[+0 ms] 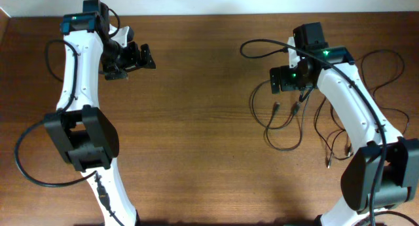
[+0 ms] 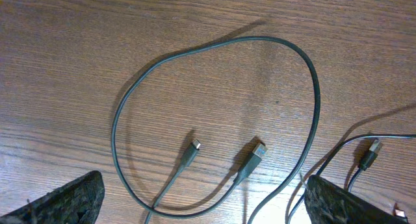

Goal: Untangle cables
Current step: 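Lay the cable on the right side and open the right gripper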

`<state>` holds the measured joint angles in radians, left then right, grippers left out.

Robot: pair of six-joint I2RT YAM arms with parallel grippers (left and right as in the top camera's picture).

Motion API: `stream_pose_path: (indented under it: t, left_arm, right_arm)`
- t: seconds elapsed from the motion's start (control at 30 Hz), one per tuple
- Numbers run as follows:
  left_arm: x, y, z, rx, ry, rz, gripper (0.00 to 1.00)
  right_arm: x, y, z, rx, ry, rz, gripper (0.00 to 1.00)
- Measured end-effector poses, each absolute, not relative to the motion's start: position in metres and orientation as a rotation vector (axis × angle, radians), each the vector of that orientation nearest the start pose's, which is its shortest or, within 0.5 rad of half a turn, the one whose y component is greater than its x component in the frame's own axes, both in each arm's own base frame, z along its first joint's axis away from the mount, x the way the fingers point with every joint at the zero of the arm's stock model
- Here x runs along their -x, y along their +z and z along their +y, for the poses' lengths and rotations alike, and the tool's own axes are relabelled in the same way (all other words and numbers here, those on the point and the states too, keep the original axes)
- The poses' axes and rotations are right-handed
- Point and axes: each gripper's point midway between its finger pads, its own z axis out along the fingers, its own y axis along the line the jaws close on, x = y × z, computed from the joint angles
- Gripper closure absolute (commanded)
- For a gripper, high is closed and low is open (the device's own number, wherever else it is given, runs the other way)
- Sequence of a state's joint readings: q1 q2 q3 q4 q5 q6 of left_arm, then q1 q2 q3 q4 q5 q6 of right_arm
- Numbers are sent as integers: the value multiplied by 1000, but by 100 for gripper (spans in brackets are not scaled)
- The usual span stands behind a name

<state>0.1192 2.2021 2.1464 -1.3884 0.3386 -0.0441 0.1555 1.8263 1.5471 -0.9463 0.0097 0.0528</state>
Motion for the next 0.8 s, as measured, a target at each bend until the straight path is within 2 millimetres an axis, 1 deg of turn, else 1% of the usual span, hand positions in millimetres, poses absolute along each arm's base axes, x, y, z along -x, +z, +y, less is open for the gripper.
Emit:
stream_pose_path:
  t: [0.4,0.47,0.5,0.57,0.63,0.7,0.8]
  left_arm:
    - [-457,139,-3,210,-499,2955,1]
    - [-457,139,-3,210,-499,2955,1]
    - [-457,139,-3,210,-499,2955,1]
    - [-457,139,-3,210,-499,2955,1]
    - [-457,139,-3,210,-499,2955,1]
    - [-457,139,-3,210,-499,2955,1]
    - [-457,139,-3,210,-499,2955,1]
  right_arm:
    - [-417,128,64,141,37,2793,2]
    - [-417,131,64,141,38,2785,2]
    - [-415,145,63,139,43,2752,2]
    - [-409,184,62,133,56,2655,2]
    - [-394,241,60,126,73,2508,2]
    - [-381,274,58,120,83,2418,2]
    - [-355,325,52,106,85,2274,2]
